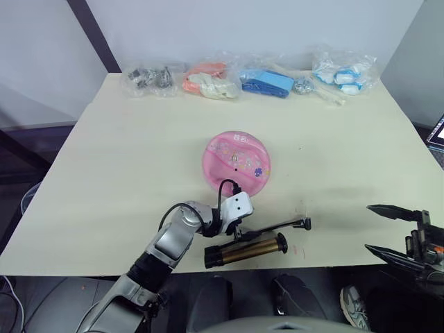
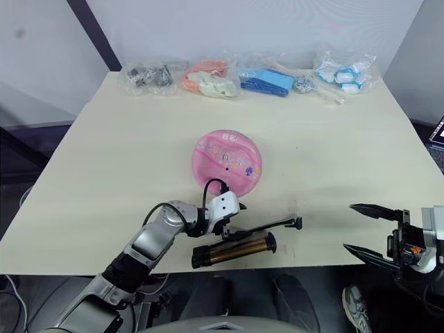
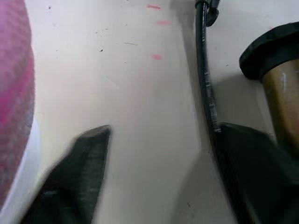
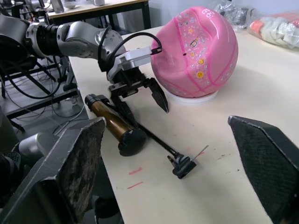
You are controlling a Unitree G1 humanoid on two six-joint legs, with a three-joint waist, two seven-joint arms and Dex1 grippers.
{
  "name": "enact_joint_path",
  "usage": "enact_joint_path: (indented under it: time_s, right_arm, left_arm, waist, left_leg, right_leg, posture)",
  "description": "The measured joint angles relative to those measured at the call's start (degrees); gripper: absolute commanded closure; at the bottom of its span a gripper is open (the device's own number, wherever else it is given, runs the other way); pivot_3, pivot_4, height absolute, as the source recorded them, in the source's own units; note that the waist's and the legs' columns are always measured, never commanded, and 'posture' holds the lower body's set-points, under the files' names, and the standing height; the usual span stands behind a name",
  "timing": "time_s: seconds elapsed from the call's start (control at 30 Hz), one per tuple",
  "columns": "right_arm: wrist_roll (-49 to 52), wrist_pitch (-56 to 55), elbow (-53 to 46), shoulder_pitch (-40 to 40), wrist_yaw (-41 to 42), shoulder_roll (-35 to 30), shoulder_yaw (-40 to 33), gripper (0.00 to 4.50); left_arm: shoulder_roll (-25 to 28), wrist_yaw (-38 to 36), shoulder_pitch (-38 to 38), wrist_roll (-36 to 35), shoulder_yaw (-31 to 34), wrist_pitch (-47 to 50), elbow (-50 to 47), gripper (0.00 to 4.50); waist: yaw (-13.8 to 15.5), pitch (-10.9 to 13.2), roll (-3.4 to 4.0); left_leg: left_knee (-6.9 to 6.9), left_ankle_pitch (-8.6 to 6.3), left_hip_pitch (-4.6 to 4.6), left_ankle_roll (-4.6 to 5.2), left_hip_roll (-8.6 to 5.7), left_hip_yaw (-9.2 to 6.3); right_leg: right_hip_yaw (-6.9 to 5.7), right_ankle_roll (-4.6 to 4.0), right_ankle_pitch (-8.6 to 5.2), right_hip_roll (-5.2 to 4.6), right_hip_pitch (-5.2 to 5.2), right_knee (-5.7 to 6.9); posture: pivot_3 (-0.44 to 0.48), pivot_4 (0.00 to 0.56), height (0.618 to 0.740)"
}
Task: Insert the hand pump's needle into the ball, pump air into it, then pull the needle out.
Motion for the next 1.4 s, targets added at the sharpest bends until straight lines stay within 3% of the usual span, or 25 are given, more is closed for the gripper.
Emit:
enact_joint_path:
  time_s: [0.17,0.2,0.57,0.83,1.1,1.4]
  right_arm:
    - [0.0,0.1,-0.1,0.5,-0.3,0.0,0.0,0.0]
    - [0.0,0.1,-0.1,0.6,-0.3,0.0,0.0,0.0]
    - [0.1,1.4,-4.5,3.7,-7.1,3.8,0.0,0.0]
    - [2.4,10.3,-13.5,5.8,-27.9,12.7,1.6,0.0]
    - [13.7,25.2,-21.5,5.9,-50.0,18.4,3.6,0.0]
    - [19.6,34.0,-22.7,4.9,-59.4,17.3,6.1,0.0]
  left_arm:
    - [-0.4,-1.5,0.3,-0.5,-1.1,-0.6,-0.3,4.37]
    - [-0.5,-1.9,0.5,-0.8,-1.2,-0.6,-0.5,4.45]
    - [-3.1,-4.5,2.8,-6.7,1.1,-5.0,-0.4,4.45]
    - [-5.3,-4.6,3.5,-10.4,4.2,-9.3,0.6,4.45]
    - [-6.3,-4.8,3.5,-11.8,4.8,-10.8,1.9,4.45]
    - [-6.9,-4.7,3.5,-12.0,4.9,-10.9,1.9,4.45]
  waist:
    - [0.0,0.0,0.0]
    - [0.0,0.0,0.0]
    - [0.0,0.0,-0.01]
    - [-0.1,0.0,0.01]
    - [-0.2,0.0,0.01]
    - [-0.2,0.0,0.01]
  left_leg:
    - [0.0,0.0,0.0,0.0,0.0,0.0]
    - [0.0,0.0,0.0,0.0,0.0,0.0]
    - [0.0,0.0,-0.02,0.0,0.0,-0.05]
    - [0.0,0.0,-0.03,0.0,0.01,-0.06]
    - [-0.01,0.0,-0.05,0.0,0.01,-0.06]
    - [-0.01,0.0,-0.07,0.0,0.0,-0.07]
  right_leg:
    - [0.0,0.0,0.0,0.0,0.0,0.0]
    - [0.0,0.0,0.0,0.0,0.0,0.0]
    - [-0.02,0.0,0.0,0.0,-0.01,0.01]
    - [-0.03,-0.01,0.0,0.0,-0.02,0.01]
    - [-0.03,-0.01,-0.01,0.0,-0.03,0.01]
    - [-0.04,-0.01,-0.01,0.0,-0.03,-0.02]
  posture:
    - [0.0,0.15,0.74]
    - [0.0,0.15,0.74]
    - [0.0,0.15,0.74]
    - [0.0,0.15,0.74]
    - [0.0,0.15,0.74]
    - [0.0,0.15,0.74]
